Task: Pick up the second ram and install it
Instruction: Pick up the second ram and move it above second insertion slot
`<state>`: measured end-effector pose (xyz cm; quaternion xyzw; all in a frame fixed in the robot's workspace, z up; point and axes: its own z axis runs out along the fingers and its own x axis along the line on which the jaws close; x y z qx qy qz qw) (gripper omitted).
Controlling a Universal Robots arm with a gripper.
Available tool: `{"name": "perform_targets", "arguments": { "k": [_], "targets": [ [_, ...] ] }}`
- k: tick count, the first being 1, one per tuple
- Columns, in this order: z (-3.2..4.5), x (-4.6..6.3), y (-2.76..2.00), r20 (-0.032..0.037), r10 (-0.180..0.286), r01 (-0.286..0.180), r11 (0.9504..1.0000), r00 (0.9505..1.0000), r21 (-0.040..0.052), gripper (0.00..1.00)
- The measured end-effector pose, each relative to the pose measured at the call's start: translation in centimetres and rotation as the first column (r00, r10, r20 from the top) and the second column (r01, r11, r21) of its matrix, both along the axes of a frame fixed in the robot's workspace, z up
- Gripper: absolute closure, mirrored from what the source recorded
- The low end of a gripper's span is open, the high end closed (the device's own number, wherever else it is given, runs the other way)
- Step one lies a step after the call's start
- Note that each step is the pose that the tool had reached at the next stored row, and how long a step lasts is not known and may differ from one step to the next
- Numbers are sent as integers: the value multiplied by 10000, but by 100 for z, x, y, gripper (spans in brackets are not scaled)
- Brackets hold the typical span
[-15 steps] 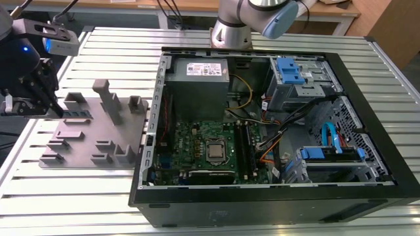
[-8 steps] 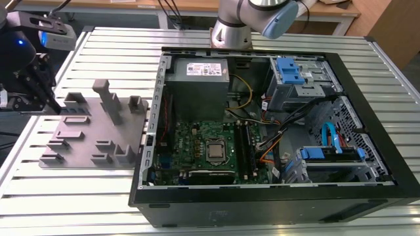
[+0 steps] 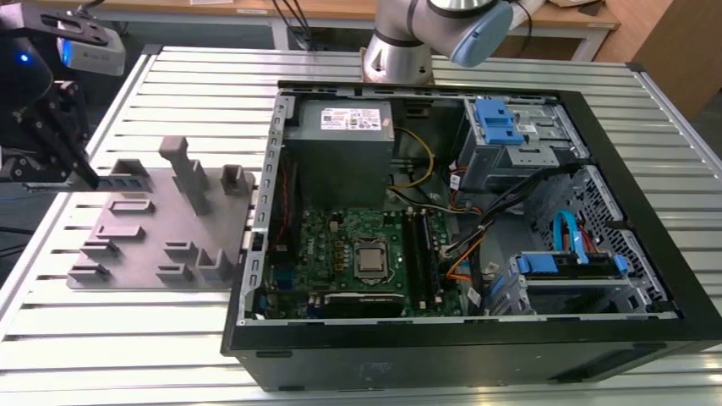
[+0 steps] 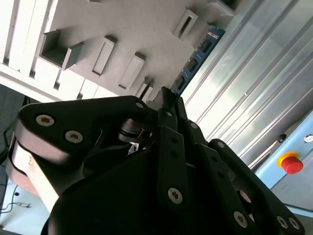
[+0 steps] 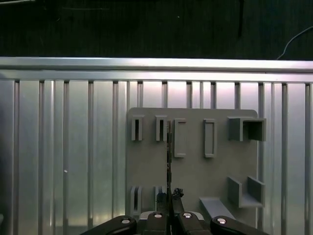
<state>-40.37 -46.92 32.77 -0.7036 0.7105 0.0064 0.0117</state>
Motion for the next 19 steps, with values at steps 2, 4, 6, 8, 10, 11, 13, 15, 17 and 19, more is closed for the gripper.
{"name": "perform_targets", "arguments": {
  "k": [2,4,6,8,10,11,13,15,17,19],
  "targets": [
    [33,0,0,1,0,0,10000,10000,1,86],
    [67,0,0,1,0,0,10000,10000,0,86],
    [99,0,0,1,0,0,10000,10000,1,86],
    [132,0,0,1,0,0,10000,10000,1,86],
    [165,0,0,1,0,0,10000,10000,0,86],
    [180,0,0,0,0,0,10000,10000,0,86],
    [212,0,0,0,0,0,10000,10000,0,86],
    [239,0,0,1,0,0,10000,10000,1,86],
    [270,0,0,1,0,0,10000,10000,1,86],
    [303,0,0,1,0,0,10000,10000,0,86]
  ]
}}
